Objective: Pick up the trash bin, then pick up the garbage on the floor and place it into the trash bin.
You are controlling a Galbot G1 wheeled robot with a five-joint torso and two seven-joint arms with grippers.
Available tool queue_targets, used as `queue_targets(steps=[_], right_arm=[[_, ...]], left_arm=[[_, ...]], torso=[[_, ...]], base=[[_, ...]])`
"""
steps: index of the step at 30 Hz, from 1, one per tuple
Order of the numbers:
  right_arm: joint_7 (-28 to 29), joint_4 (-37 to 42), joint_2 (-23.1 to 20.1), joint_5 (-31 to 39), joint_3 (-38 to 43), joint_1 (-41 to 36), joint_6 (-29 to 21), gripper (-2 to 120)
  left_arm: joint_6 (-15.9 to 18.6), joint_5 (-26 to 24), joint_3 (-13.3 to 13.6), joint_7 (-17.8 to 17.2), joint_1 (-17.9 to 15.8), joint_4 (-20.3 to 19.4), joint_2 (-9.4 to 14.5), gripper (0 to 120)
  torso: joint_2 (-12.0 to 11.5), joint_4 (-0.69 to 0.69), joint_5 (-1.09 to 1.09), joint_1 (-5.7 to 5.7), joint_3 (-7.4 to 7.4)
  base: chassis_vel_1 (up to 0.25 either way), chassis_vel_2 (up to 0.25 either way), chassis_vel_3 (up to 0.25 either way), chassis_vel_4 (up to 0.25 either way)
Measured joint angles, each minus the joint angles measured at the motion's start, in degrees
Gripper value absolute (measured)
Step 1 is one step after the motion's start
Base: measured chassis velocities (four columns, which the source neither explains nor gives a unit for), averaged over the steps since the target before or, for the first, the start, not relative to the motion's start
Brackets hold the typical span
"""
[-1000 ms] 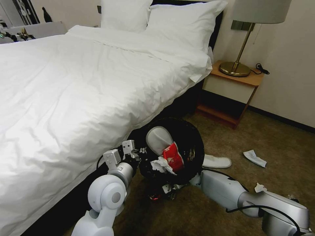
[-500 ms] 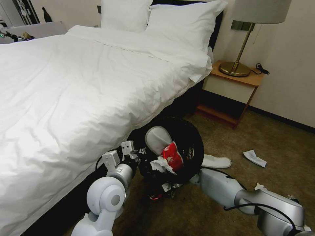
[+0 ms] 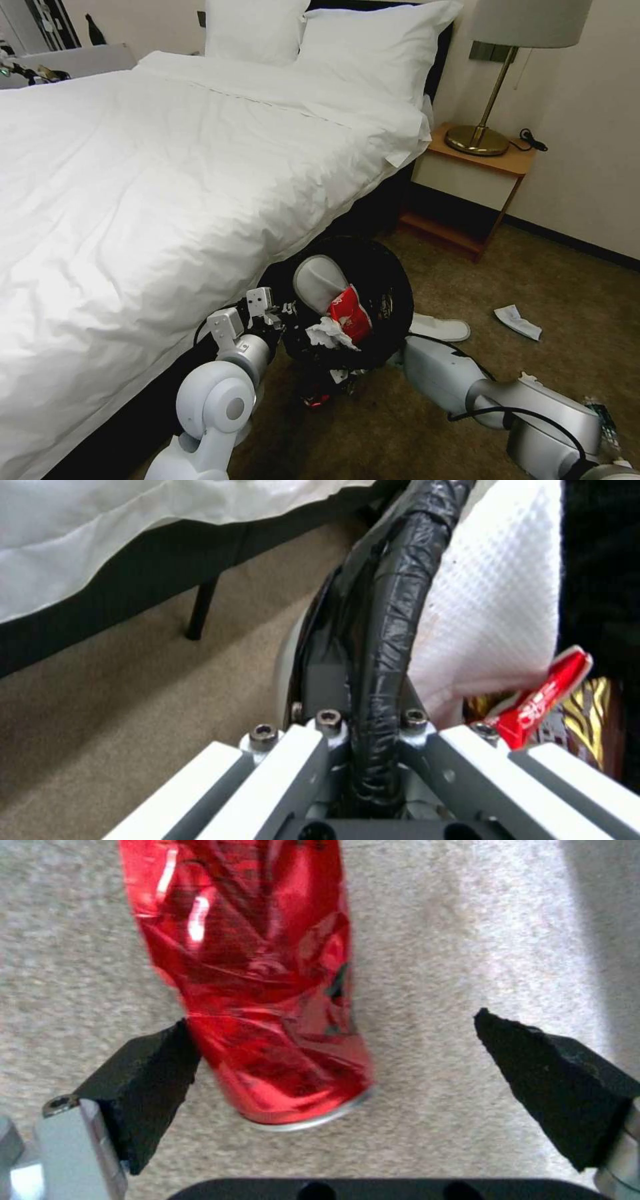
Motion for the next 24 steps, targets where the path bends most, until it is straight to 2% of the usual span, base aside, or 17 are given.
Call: queue_targets(steps=[24], right_arm=[[1.6,-2.5,1.9,-1.2,0.4,2.1,1.1,100]], left_arm=[[-0.3,1.2,0.3,0.7,0.4,-0.1,0.0,1]], torso=[[0.0,0.0,0.0,0.0,0.0]], base=[[0.0,0.0,0.0,0.0]])
